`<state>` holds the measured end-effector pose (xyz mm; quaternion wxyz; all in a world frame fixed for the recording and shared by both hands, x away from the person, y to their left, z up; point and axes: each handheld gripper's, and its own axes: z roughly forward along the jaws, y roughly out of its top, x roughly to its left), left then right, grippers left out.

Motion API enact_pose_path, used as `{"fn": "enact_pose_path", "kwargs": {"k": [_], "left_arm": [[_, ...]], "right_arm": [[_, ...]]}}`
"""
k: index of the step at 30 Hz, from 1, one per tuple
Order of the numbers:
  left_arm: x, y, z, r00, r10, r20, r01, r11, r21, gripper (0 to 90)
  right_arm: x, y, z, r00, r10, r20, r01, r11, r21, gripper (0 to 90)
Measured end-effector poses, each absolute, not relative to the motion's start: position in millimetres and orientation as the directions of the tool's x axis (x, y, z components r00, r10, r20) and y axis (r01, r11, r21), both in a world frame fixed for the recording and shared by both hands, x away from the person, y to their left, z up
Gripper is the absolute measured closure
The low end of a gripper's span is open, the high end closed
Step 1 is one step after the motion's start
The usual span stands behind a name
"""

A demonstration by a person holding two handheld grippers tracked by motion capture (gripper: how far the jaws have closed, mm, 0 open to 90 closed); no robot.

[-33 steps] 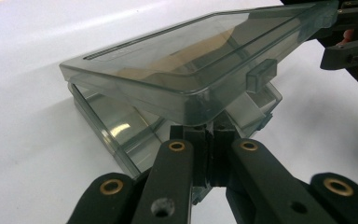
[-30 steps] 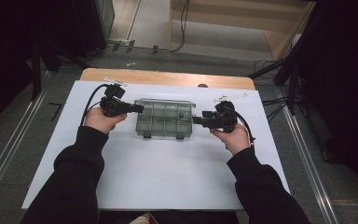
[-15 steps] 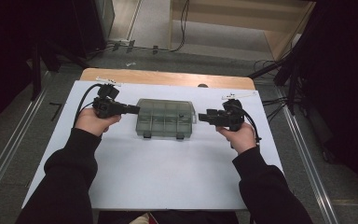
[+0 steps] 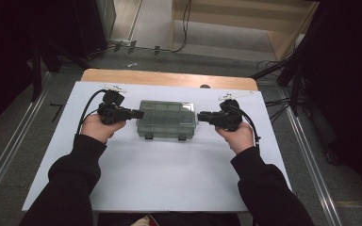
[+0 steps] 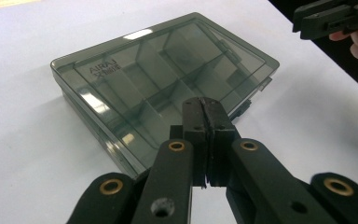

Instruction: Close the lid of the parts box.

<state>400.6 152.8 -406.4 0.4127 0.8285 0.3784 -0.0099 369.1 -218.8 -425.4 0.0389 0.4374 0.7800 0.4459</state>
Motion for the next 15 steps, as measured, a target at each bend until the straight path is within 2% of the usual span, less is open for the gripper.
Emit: {"fn": "enact_pose_path", "kwargs": {"k": [3, 15], "left_arm": [[400, 150, -411, 0.717, 0.619, -0.321, 0.631, -0.38, 0.676, 89.9], [401, 148, -426, 0.711, 0.634, -0.304, 0.63, -0.382, 0.676, 89.9]], "right_arm": [[369, -215, -427, -0.636, 0.706, 0.313, 0.632, 0.243, 0.736, 87.5], [374, -204, -442, -0.646, 0.706, 0.291, 0.638, 0.291, 0.713, 87.6]]}}
